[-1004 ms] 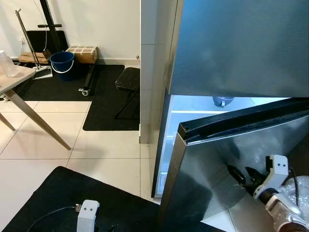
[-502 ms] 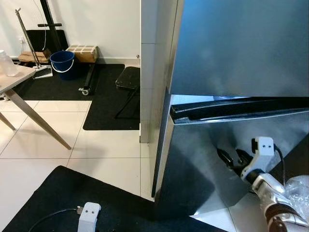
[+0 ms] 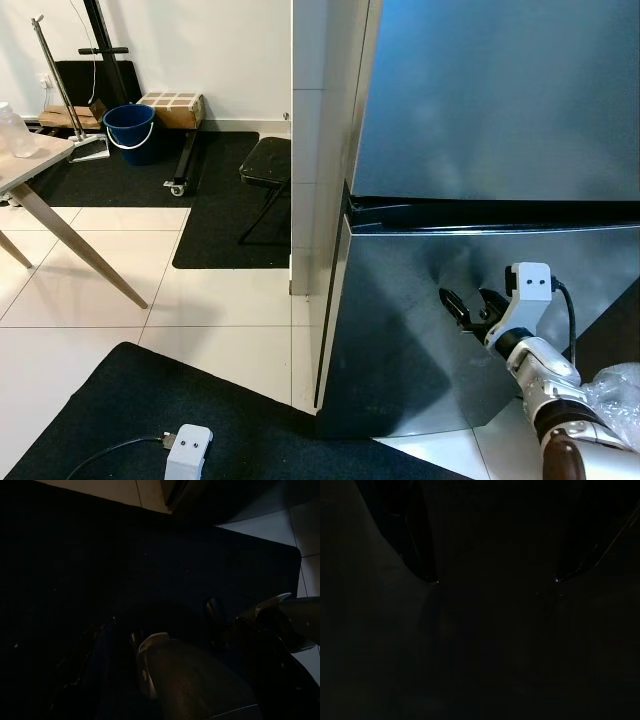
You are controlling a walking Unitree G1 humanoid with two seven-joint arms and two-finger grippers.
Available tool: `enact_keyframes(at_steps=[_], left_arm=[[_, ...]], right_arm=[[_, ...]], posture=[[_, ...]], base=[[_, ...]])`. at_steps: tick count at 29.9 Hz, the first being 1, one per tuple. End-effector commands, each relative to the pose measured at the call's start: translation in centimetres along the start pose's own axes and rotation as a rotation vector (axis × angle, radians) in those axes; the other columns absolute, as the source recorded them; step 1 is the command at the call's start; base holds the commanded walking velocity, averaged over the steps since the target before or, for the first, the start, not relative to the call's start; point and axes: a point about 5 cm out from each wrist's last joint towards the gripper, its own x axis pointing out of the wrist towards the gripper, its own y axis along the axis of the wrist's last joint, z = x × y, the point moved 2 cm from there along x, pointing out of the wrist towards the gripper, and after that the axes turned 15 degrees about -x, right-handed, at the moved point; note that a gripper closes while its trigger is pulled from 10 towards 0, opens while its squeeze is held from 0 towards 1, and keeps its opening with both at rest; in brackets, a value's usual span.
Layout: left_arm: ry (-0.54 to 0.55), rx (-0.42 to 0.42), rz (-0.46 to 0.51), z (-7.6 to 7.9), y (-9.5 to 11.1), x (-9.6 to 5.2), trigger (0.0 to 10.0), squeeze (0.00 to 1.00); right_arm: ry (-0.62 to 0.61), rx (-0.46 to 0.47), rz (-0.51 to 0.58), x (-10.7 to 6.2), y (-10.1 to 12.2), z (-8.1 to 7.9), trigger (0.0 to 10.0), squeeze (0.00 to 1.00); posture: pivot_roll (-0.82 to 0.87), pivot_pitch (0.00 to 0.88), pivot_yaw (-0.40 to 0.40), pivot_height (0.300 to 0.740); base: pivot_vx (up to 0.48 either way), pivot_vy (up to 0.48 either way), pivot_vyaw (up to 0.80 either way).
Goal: Restocking fridge
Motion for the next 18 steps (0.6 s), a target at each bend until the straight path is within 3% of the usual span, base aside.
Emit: enact_keyframes(at_steps=[1,18], left_arm=[[-0.006,-0.003,-0.030,0.4,-0.8,0.1,10.0,0.00],[-0.011,-0.010,-0.031,0.6,-1.1,0.1,10.0,0.00]], right_arm=[[-0.002,-0.017,0.024,0.6,0.8,-0.3,10.0,0.00],[-0.004,-0.010,0.048,1.9,2.0,-1.5,10.0,0.00]], posture=[[0.10,0.002,-0.031,0.740],[0.11,0.005,-0.038,0.740]], base=[[0.000,0.000,0.00],[0.000,0.000,0.00]])
